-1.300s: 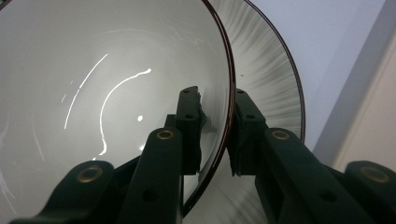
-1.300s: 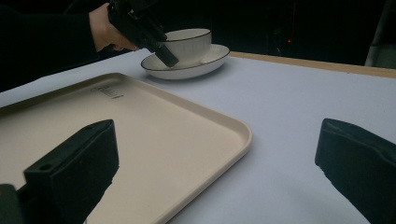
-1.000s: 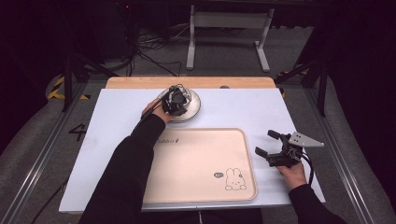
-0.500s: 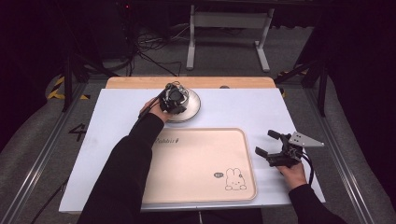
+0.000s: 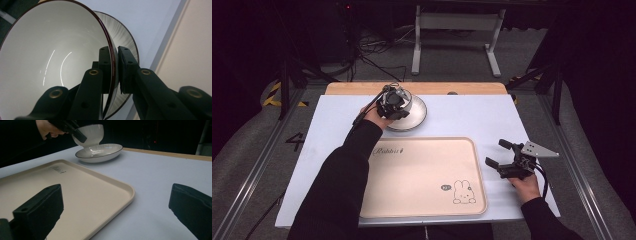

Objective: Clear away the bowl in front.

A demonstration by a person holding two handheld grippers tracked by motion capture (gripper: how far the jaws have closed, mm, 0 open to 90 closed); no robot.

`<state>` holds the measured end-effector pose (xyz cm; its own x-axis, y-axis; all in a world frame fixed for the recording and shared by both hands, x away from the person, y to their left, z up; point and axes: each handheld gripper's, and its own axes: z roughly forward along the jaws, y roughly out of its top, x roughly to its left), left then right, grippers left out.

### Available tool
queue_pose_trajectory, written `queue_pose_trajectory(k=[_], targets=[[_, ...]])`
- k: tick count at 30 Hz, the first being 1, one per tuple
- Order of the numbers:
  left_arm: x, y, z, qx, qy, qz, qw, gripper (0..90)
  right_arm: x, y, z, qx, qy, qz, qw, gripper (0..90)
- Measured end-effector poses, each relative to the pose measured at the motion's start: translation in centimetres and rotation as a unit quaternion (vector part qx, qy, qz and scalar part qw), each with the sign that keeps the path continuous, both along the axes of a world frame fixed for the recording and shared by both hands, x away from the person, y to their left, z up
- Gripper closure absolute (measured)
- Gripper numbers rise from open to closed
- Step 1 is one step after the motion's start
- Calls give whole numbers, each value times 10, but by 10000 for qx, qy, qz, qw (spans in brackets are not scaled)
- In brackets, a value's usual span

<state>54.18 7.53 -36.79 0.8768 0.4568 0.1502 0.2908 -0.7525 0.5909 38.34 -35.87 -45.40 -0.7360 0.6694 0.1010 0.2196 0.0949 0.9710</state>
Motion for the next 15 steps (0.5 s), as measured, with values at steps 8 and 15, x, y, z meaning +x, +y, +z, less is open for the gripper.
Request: queue_pose_trajectory(k=[8,15], targets=[[-13,0,14,-81,-58,-135,9999,821,0,0,0,3,-12,-9,10000,1],[-24,0,22,-77,30,-234,9997,821,0,0,0,10,-10,2,10000,1]])
